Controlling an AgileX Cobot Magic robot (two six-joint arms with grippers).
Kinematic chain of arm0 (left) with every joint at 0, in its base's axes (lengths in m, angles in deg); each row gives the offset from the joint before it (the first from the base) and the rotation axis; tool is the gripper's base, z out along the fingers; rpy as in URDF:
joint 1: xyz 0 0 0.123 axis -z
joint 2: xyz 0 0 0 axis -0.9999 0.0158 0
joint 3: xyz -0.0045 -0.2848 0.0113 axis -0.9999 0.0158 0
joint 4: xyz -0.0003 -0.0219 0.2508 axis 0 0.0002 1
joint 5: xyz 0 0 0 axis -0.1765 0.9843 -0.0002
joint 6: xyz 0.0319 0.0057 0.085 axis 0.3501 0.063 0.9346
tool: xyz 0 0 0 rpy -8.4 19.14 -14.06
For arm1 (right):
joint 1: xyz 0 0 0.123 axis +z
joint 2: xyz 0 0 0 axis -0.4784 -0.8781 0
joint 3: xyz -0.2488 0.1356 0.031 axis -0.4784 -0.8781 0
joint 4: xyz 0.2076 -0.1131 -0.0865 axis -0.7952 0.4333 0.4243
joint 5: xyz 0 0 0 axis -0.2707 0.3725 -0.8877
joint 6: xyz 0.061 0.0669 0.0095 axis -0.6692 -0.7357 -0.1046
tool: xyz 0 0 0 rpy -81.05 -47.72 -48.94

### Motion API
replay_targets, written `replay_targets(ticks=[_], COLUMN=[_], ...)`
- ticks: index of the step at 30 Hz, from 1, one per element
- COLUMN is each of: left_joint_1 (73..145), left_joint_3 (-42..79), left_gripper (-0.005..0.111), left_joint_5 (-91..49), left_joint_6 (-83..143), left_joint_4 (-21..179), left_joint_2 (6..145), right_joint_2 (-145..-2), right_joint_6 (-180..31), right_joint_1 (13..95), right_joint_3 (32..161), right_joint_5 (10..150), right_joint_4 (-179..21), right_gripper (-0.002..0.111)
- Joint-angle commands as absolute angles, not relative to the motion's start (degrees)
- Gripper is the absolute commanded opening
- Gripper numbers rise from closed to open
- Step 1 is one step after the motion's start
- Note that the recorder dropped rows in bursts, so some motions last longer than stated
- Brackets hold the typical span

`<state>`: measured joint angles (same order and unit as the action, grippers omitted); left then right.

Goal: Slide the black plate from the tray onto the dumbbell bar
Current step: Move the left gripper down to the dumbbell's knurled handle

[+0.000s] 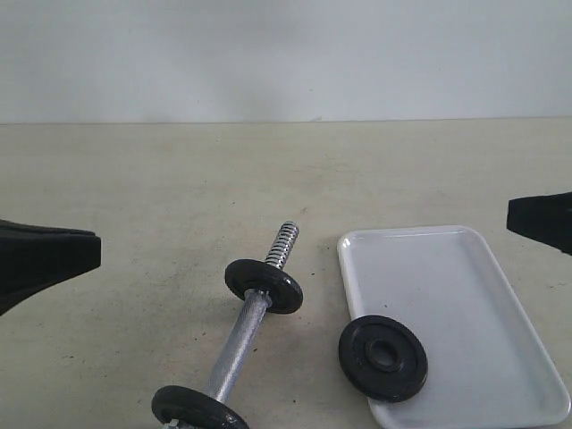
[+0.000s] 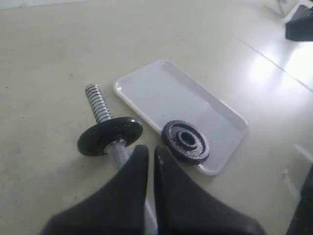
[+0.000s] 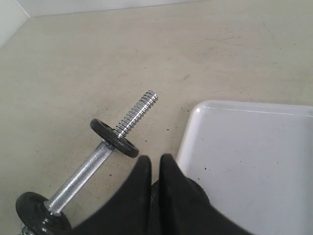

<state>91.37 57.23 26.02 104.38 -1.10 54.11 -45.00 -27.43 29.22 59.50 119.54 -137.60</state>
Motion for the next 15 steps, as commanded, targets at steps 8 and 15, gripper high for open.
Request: replay_targets(ticks=[8,15], left_joint_1=[91.59,93.20], left_joint_3=[56.87,56.35], left_gripper=[0.004,0.004], left_joint_5=[25.20,25.20], left_joint_6=[100.61,95.64], left_joint_4=[-3.10,0.89], left_joint_2=[60.73,75.04], right_joint_2=[-46.12,-52.15], right_joint_6=[-21.03,-15.30], right_joint_1=[29.17,29.17], right_joint_3=[59.77,59.77], right_joint_5=[125.04,133.18], right_joint_4=[-138.13,-137.11], right_gripper=[0.003,0.003])
